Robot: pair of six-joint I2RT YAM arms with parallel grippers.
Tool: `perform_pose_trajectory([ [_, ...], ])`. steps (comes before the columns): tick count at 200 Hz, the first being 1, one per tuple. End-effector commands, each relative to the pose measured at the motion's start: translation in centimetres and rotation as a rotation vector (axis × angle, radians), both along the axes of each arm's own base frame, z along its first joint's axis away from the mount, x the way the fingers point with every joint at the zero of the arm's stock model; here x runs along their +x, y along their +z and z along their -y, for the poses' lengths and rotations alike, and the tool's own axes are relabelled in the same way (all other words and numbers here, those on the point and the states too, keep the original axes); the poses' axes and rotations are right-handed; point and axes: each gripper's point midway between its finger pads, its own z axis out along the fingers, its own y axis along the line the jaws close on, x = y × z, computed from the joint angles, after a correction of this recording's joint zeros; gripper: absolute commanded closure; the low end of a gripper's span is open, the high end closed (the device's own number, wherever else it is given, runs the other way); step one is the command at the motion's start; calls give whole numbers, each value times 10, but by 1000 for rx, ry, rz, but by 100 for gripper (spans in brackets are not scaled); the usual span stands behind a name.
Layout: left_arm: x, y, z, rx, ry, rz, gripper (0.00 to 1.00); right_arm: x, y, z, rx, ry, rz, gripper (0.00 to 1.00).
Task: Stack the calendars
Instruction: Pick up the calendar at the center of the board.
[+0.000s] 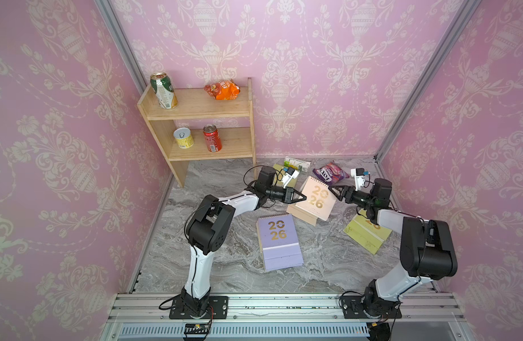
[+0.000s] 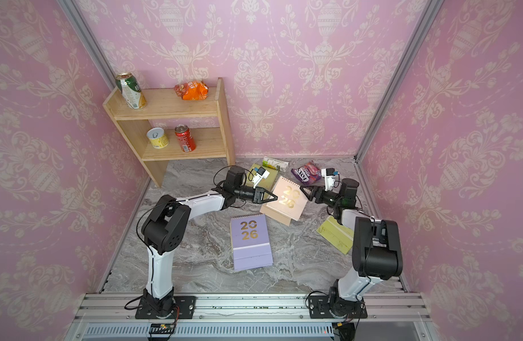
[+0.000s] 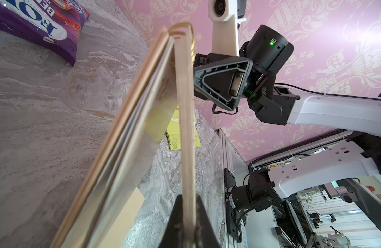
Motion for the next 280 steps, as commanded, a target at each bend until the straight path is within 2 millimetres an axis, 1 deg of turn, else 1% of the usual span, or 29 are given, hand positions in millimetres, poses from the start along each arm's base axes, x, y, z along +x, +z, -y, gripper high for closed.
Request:
perform_pose_trajectory([
  [1,-1,17,0,-46,-31,32,100,1,7,-15,-11,80,35,22],
  [33,-1,21,-1,-64,-29,34,100,-4,-4,-34,-21,150,1,24],
  [98,3,31,-4,-113,-15,42,100,-8,-8,-41,18,178,-52,29],
  [116,5,34,-5,-125,-10,43,100,-11,-9,-47,24,201,-60,31],
  [129,6,34,-5,-128,-6,43,100,-15,-9,-53,25,223,-67,34],
  [135,6,34,-5,-128,-7,42,100,-16,-9,-55,24,229,-70,37],
  [164,7,36,-5,-131,-3,46,100,-22,-6,-64,30,258,-74,57],
  [180,7,38,-5,-133,-2,50,100,-24,-4,-66,24,265,-70,66],
  [222,11,41,-6,-134,10,56,100,-25,4,-62,-16,230,-52,94],
  [234,11,42,-6,-135,11,57,94,-25,8,-60,-39,209,-44,100],
  [238,12,42,-6,-136,10,58,91,-25,9,-59,-48,201,-39,100],
  [258,14,42,-6,-134,17,58,69,-25,18,-52,-91,143,-23,100],
  [270,15,43,-5,-134,21,60,52,-26,24,-47,-129,104,-10,100],
  [280,16,43,-5,-132,25,62,45,-25,28,-42,-163,63,-4,100],
])
